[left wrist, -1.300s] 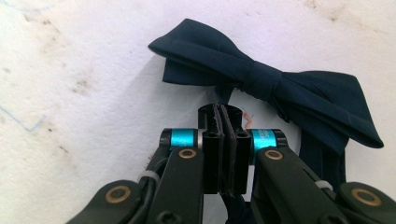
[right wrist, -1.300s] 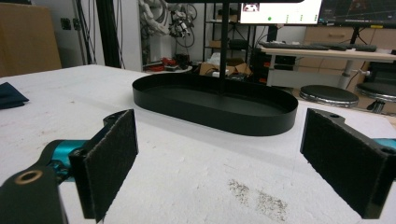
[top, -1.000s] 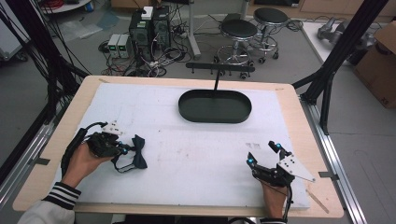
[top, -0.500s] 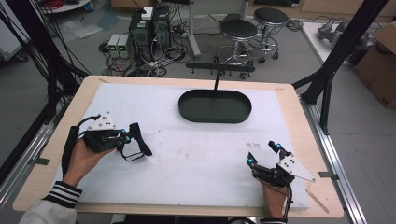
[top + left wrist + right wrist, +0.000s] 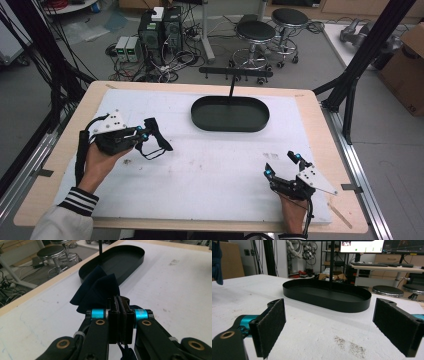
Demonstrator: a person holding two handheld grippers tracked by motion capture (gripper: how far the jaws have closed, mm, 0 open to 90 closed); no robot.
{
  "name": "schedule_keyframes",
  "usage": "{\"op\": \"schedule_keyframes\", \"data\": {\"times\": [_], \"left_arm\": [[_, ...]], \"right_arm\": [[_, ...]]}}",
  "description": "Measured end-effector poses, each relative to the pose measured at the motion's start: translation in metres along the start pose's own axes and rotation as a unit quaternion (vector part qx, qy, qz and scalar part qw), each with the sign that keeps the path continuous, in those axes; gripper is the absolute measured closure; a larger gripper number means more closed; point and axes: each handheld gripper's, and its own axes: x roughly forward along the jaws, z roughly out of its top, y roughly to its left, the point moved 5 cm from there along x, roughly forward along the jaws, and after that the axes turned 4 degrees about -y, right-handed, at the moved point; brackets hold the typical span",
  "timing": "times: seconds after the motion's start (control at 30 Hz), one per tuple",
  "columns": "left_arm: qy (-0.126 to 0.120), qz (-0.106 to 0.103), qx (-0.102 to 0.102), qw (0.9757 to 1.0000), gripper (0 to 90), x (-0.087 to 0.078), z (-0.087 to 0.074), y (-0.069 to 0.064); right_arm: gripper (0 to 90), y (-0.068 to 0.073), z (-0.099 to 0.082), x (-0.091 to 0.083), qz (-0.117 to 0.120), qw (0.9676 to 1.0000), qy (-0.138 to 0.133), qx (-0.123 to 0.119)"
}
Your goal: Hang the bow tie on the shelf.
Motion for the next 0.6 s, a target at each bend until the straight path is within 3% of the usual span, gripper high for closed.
{"op": "schedule_keyframes", "data": {"times": [0.23,0.37,0.6], "left_arm": [[-0.024,-0.017,-0.004,0.9996,86.9,0.023,0.018,-0.003],[-0.016,-0.032,0.002,0.9994,86.9,0.038,0.027,-0.004],[-0.027,-0.046,-0.014,0.9985,86.8,0.062,0.046,-0.004]], "right_arm": [[10.3,0.000,0.000,0.000,-0.001,1.0000,0.001,0.000],[10.3,0.000,0.000,0.000,-0.001,1.0000,0.001,0.001],[10.3,-0.001,0.000,0.000,-0.002,1.0000,0.000,0.001]]}}
